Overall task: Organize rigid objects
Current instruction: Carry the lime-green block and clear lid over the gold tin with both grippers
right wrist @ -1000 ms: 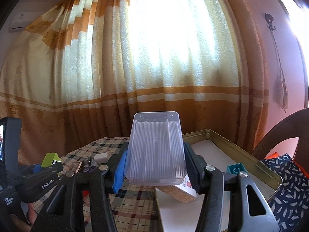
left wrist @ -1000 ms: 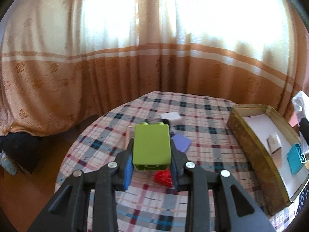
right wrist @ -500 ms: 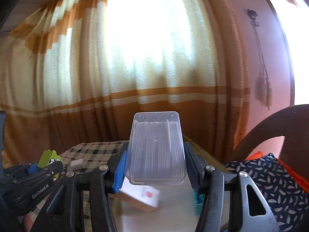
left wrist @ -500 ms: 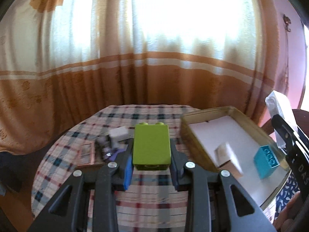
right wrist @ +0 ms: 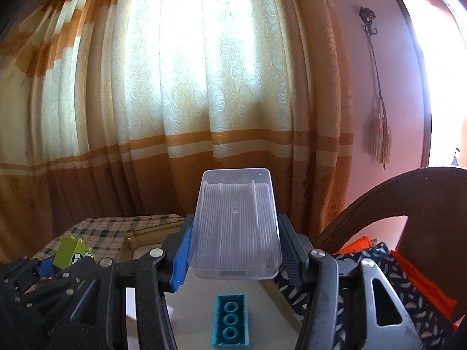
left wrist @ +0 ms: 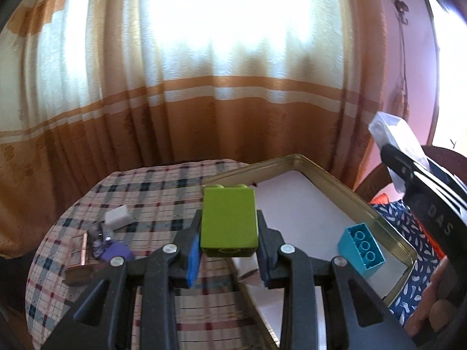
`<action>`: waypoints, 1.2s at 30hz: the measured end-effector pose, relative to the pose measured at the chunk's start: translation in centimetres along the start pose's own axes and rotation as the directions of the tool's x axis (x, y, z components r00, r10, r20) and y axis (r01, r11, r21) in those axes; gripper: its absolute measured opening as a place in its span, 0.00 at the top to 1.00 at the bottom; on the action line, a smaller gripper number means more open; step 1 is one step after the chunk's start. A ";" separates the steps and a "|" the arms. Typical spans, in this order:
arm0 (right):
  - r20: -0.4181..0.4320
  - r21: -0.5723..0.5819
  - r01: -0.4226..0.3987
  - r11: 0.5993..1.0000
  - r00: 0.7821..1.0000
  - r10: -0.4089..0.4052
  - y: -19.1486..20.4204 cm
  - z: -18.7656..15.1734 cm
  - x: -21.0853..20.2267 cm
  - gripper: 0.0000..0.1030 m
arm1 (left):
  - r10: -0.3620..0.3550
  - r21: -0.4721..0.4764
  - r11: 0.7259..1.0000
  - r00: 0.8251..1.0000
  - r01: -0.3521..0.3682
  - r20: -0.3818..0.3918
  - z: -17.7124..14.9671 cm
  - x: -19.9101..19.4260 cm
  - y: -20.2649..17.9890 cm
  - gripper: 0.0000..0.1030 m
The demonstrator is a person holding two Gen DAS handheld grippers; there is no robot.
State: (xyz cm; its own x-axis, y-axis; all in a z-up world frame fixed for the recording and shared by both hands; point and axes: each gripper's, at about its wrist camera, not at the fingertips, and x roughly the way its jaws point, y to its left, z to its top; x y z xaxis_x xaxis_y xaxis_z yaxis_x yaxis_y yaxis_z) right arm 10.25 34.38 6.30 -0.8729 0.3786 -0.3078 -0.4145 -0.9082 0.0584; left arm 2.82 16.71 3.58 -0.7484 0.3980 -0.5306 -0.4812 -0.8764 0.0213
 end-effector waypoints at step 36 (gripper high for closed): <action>-0.383 0.004 -0.186 0.983 0.908 0.173 1.3 0.1 9.9 0.45 | 0.030 0.088 0.996 0.977 -0.011 -0.213 1.4 9.3 -3.5 0.70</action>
State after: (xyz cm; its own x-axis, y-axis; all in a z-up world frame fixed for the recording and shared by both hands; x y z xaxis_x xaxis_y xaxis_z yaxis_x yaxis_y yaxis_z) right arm 1.02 36.97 3.41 -0.7654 0.1180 -0.6326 -0.2464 -0.9619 0.1187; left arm -3.08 23.85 -0.23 -0.6481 0.3045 -0.6980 -0.5110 -0.8535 0.1022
